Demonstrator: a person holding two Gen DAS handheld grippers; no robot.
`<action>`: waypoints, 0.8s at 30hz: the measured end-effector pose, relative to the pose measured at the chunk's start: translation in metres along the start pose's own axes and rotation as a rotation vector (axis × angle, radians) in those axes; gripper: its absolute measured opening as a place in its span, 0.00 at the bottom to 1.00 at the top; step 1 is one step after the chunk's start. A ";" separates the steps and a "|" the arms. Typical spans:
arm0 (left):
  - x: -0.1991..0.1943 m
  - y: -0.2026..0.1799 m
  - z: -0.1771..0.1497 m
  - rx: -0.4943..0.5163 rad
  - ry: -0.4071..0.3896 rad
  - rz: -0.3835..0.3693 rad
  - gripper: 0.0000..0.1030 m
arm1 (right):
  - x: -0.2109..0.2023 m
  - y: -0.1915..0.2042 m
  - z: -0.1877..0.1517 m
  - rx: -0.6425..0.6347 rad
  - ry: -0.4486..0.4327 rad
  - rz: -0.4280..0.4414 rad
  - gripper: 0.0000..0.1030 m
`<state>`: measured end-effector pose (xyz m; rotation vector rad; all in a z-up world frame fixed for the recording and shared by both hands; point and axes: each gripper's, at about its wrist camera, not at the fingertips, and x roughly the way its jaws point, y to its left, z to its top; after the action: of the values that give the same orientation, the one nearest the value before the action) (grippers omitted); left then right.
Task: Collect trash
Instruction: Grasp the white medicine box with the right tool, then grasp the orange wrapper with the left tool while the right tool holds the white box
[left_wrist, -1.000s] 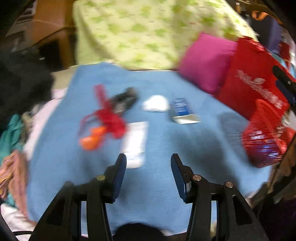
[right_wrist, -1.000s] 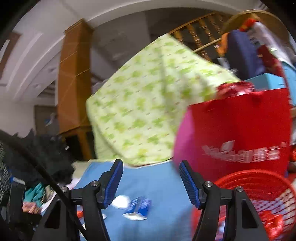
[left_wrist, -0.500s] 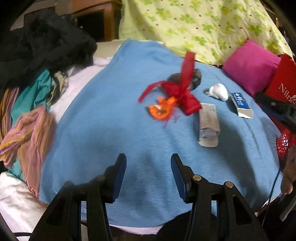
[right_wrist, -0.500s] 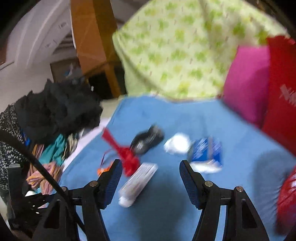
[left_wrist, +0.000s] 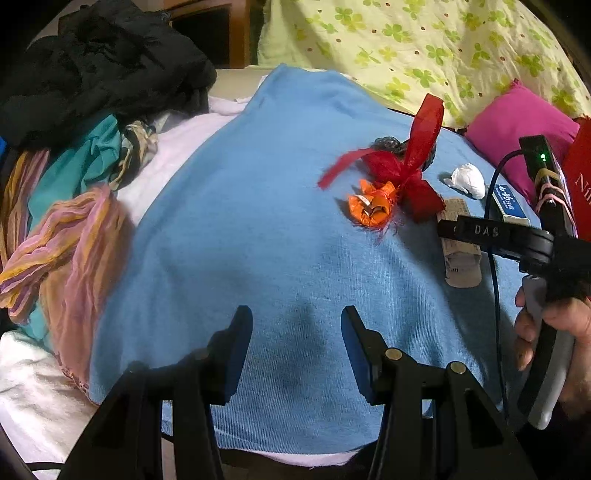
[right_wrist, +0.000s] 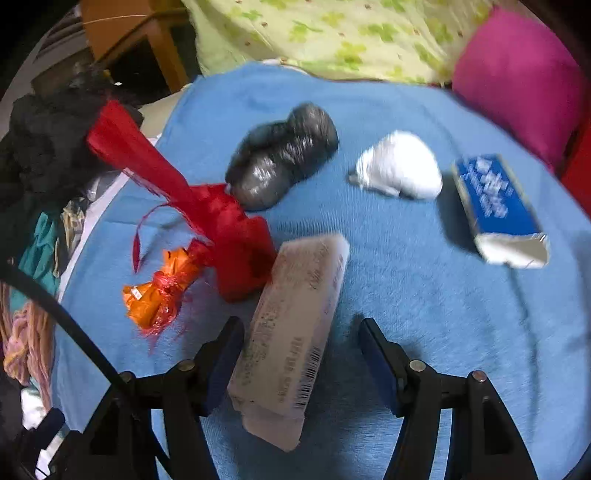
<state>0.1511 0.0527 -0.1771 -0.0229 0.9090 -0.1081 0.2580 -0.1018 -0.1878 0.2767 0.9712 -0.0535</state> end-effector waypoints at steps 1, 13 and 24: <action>0.002 -0.002 0.002 0.008 -0.001 0.001 0.49 | 0.000 0.001 -0.001 -0.022 -0.001 -0.006 0.66; 0.032 -0.044 0.059 0.100 -0.036 -0.078 0.58 | -0.021 -0.046 -0.006 -0.017 0.058 0.068 0.33; 0.093 -0.073 0.100 0.164 0.033 -0.072 0.64 | -0.071 -0.110 -0.003 0.071 -0.020 0.171 0.32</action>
<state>0.2804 -0.0321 -0.1846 0.0985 0.9303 -0.2507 0.1970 -0.2126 -0.1541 0.4230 0.9242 0.0651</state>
